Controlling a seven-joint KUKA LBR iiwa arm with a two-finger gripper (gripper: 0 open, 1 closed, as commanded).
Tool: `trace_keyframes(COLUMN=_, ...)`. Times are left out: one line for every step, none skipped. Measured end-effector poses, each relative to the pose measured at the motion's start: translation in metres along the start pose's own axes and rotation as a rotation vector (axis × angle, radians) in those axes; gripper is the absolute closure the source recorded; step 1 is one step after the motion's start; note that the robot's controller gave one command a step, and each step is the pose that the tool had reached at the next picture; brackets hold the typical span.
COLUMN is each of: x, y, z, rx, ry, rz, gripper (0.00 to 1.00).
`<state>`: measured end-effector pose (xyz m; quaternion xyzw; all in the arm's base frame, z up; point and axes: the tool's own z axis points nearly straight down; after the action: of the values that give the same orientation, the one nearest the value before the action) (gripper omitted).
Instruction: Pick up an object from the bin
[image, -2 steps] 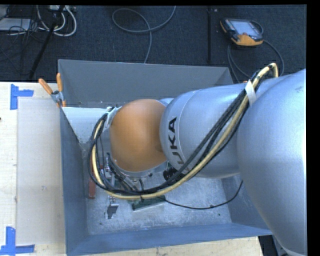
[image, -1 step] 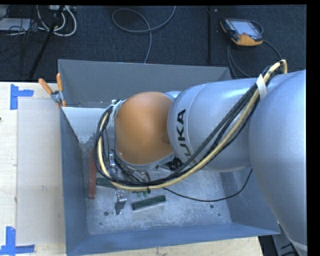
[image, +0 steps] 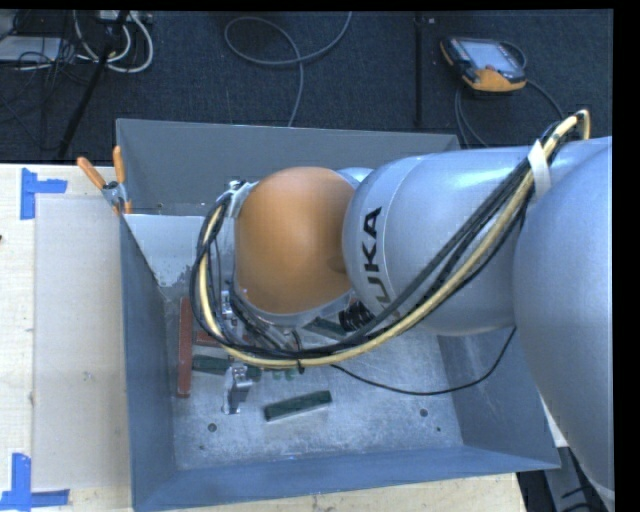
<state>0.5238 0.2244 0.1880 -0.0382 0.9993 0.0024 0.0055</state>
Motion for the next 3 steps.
trace_keyframes(x=-0.024, y=-0.047, z=0.012, rx=0.004, ry=0.012, rz=0.022, gripper=0.0)
trace_keyframes(x=-0.014, y=-0.065, z=0.057, rx=0.005, ry=0.005, rz=-0.133, gripper=0.0)
trace_keyframes(x=-0.06, y=-0.11, z=0.103, rx=0.003, ry=0.009, rz=-0.198, gripper=0.0)
